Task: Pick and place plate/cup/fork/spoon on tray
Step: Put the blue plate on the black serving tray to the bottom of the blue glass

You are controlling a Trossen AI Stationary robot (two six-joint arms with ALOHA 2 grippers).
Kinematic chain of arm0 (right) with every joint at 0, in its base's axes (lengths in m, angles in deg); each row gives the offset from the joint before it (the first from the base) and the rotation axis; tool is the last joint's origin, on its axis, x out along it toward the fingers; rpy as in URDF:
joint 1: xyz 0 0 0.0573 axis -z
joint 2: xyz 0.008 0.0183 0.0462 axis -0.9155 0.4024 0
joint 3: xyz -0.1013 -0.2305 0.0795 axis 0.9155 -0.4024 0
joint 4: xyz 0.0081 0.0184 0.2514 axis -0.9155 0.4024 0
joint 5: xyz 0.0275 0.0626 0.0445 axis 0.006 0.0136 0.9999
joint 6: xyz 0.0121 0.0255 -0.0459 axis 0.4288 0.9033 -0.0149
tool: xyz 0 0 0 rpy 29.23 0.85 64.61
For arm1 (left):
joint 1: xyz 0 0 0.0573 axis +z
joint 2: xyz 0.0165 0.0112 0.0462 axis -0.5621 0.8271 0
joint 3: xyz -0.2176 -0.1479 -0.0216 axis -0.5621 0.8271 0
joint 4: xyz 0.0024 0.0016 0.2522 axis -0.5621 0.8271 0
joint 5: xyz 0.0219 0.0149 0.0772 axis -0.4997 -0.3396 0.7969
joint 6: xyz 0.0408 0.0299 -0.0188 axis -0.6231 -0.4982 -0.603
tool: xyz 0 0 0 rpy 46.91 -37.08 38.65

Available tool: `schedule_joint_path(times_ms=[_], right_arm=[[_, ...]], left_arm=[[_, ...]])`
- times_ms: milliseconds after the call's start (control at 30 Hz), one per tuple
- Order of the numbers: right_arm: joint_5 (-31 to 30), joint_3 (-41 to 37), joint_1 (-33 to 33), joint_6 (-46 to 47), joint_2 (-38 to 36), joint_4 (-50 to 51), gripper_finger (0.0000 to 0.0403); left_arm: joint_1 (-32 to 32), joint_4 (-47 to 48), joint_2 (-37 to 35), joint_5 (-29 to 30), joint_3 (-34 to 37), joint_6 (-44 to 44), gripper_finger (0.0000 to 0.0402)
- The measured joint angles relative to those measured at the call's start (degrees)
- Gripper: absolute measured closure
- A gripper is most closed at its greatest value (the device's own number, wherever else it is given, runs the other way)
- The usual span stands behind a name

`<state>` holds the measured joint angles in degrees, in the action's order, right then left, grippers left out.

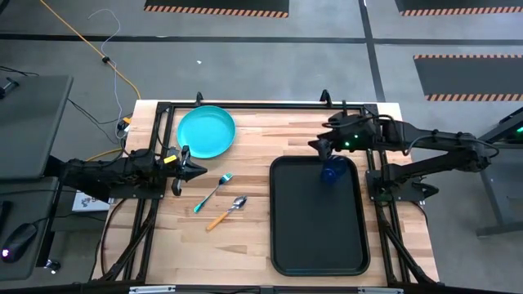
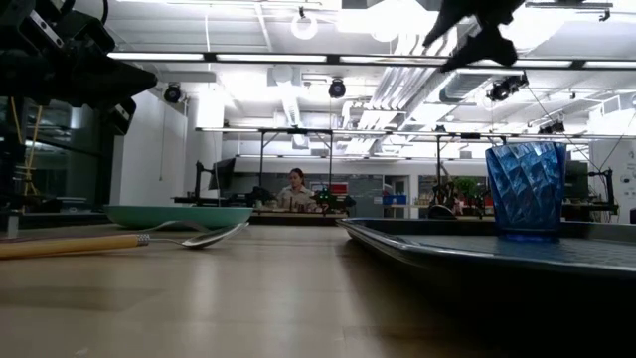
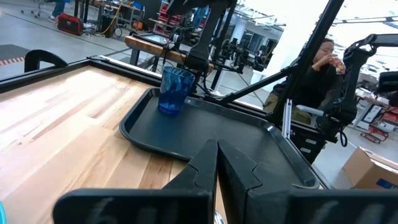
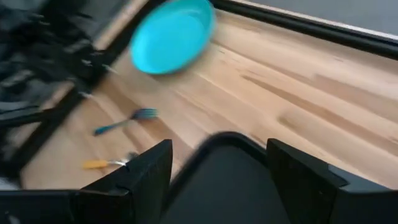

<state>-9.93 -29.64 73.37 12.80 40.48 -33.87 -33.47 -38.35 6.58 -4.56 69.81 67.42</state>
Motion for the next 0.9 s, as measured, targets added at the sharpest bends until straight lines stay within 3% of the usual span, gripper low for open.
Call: schedule_joint_path(times_ms=[233, 433, 500, 633, 767, 900], right_arm=[[1.25, 0.02, 0.0, -1.61, -0.68, -5.71, 0.0151], [1.4, 0.02, 0.0, -2.04, -2.65, -9.01, 0.0151], [1.42, 0.02, 0.0, -2.02, -3.56, -10.2, 0.0151], [0.87, 0.04, 0.0, -1.82, -5.15, -10.45, 0.0151], [0.45, 0.07, 0.01, -1.78, -5.74, -10.39, 0.0151], [0.12, 0.07, 0.01, -1.88, -5.65, -10.32, 0.0151]], left_arm=[[0.01, -0.69, 0.01, 0.18, 0.01, 1.82, 0.0398], [0.01, -3.9, -0.01, 0.57, 0.01, 15.14, 0.0398], [0.01, -5.93, 0.01, 3.1, 0.01, 15.66, 0.0398], [0.44, -12.66, 0.32, 13.55, -0.2, 19.25, 0.0395], [2.63, -5.82, 4.43, 14.61, -5.75, 19.46, 0.0364], [5.91, 6.93, 14.08, 14.69, -15.33, 17.4, 0.0309]])
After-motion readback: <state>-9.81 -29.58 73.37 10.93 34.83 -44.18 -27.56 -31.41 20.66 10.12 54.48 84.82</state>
